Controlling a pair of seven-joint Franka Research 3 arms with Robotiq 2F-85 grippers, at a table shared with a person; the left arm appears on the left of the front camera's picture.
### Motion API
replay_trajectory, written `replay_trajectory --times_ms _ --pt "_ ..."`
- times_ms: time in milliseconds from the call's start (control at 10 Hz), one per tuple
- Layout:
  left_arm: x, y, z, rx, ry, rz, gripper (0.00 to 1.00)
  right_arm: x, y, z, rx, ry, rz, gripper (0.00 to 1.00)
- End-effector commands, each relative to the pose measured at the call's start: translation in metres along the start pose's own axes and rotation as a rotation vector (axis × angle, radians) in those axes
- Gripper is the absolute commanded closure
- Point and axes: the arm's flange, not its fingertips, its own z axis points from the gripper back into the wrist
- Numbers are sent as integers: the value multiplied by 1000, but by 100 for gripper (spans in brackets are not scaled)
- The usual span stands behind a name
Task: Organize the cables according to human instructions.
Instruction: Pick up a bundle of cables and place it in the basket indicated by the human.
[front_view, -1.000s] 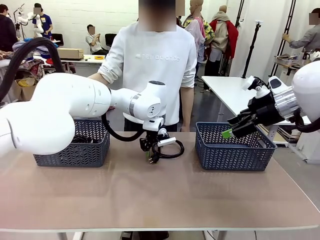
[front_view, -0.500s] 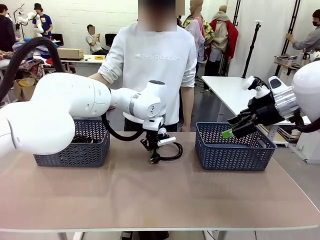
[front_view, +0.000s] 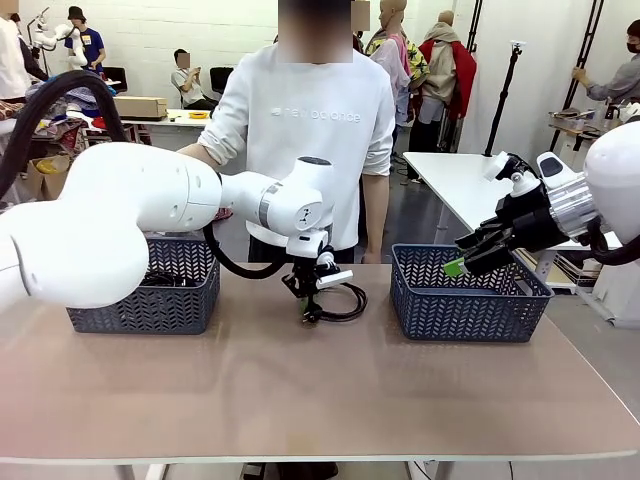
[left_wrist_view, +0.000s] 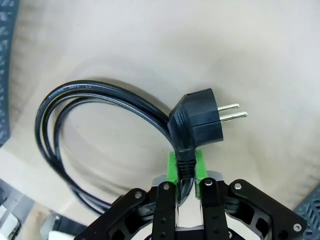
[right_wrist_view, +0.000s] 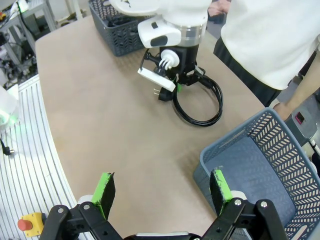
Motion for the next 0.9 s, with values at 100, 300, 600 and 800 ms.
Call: replay_trajectory --times_ms 100,300,600,800 --pt "15 -18 69 -8 53 161 100 0 -4 -2 18 -29 14 0" --pt "22 -42 105 9 67 242 100 0 -4 -2 18 -29 14 0" --pt "17 -117 165 40 110 478 100 0 -4 -2 18 -29 14 0" --pt "10 -176 189 84 111 639 100 0 -4 -2 18 -29 14 0"
